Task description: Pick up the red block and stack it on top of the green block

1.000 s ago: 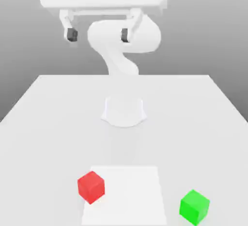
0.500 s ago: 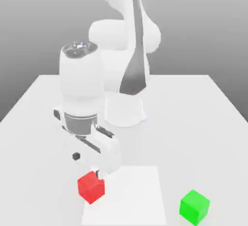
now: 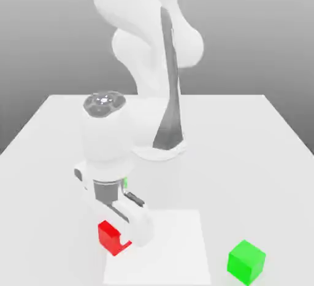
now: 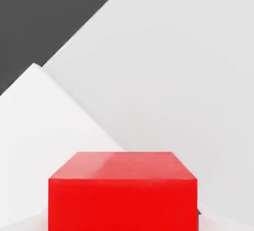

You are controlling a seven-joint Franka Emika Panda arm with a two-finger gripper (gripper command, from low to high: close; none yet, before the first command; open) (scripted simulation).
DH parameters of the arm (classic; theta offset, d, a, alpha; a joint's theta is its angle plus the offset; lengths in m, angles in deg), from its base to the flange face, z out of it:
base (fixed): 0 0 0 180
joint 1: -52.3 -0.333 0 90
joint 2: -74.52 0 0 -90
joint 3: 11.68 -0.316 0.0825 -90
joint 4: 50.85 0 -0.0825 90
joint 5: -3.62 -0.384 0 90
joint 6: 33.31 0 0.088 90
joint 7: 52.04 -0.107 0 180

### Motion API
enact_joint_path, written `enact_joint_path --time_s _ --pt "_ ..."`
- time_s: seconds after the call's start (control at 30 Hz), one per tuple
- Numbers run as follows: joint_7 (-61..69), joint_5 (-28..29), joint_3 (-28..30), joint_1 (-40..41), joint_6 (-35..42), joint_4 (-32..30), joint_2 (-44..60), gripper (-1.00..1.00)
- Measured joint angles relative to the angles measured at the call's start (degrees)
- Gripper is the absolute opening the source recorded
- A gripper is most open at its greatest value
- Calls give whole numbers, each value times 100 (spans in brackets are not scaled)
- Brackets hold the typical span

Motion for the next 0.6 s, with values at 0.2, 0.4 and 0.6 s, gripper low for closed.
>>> enact_joint_path --time_s 0.2,0.4,0.6 --pt "653 129 -725 -681 839 499 -300 -100" --pt "1259 590 -1510 -1512 1123 1250 202 -100" --pt "1041 1015 -1351 -1748 680 1360 791 100"
